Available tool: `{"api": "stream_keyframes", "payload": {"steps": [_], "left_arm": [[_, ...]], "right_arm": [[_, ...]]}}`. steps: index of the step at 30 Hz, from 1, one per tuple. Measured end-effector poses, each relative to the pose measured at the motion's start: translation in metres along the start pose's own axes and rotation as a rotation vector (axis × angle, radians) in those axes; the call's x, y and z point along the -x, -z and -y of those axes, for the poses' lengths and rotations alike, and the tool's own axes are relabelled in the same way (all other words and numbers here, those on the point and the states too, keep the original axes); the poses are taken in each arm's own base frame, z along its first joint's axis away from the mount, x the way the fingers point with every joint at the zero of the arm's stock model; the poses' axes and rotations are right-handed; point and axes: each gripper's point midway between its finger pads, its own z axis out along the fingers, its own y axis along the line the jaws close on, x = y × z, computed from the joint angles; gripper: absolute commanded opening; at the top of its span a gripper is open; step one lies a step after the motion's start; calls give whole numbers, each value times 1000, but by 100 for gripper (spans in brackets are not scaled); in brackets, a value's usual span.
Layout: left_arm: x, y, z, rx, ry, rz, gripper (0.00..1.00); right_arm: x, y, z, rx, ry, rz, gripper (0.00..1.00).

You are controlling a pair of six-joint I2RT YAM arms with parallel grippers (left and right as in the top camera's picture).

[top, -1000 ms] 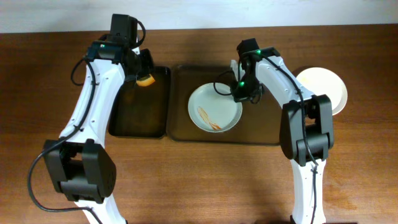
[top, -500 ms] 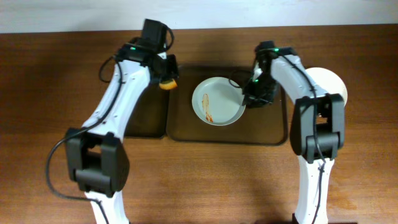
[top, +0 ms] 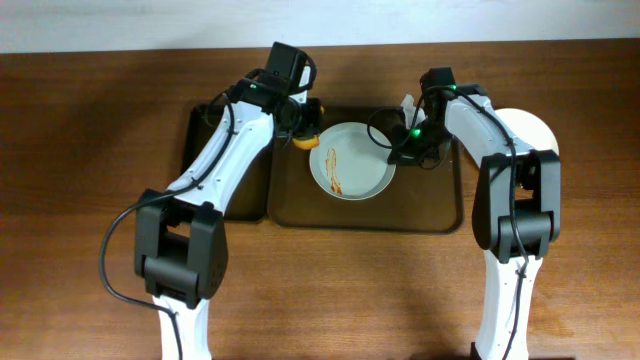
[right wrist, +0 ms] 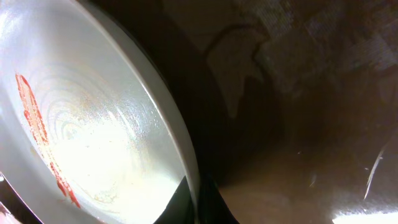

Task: Clean dirty plates on tray and stack at the side
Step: 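Bring the sponge in the left gripper down onto the last plate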

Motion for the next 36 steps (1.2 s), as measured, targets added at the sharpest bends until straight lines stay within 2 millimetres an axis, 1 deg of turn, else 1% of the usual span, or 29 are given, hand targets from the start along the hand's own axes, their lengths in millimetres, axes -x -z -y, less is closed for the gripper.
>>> {"api": "stream_keyframes", "payload": {"steps": [2, 3, 5, 6, 7, 8, 9, 10, 12, 14, 16, 18, 21, 24, 27, 29, 30, 33, 35, 36], "left_arm": [[-6, -14, 3, -16, -4, -23, 0], [-11, -27, 5, -19, -9, -41, 0], [-26, -61, 9, -21, -23, -83, 0], [-32, -84, 14, -30, -41, -89, 0], [-35, -93, 18, -35, -51, -91, 0], [-33, -100, 24, -45, -64, -70, 0], [-36, -105, 30, -35, -75, -68, 0], [-36, -105, 30, -28, -75, -66, 0], [-53, -102, 30, 63, 5, -113, 0], [-77, -94, 30, 146, 103, -186, 0], [-101, -85, 32, 197, 154, -268, 0], [-115, -80, 36, 218, 173, -310, 0], [-118, -80, 38, 232, 249, -308, 0], [-117, -80, 37, 268, 434, -278, 0], [-112, -81, 37, 334, 551, -190, 0], [-104, -85, 37, 339, 615, -131, 0], [-94, -89, 38, 330, 670, -76, 0], [-86, -94, 31, 363, 800, 9, 0], [-90, -91, 25, 407, 897, 23, 0], [-98, -88, 23, 432, 940, -3, 0]], "right_arm": [[0, 0, 0, 1, -10, 0, 5], [0, 0, 0, 2, -11, 0, 5], [0, 0, 0, 3, -14, -1, 6], [0, 0, 0, 4, -14, -1, 6], [0, 0, 0, 3, -14, -1, 6], [0, 0, 0, 4, -14, 0, 6], [0, 0, 0, 3, -14, 0, 6], [0, 0, 0, 3, -14, 0, 6], [0, 0, 0, 3, -14, 0, 7], [0, -1, 0, 3, -13, -1, 9], [0, 0, -1, 4, -13, 0, 9], [-1, 0, -1, 5, -14, 0, 9], [-1, 0, -1, 5, -14, 0, 9], [-1, 0, -1, 6, -13, 0, 10], [-1, 0, -1, 7, -14, 0, 10], [-1, 0, -1, 7, -14, 0, 10], [-1, 0, -1, 7, -13, 0, 10], [-1, 0, -1, 8, -15, 0, 11], [-1, 0, -1, 8, -14, 0, 11], [-1, 0, -1, 8, -14, 0, 11]]}}
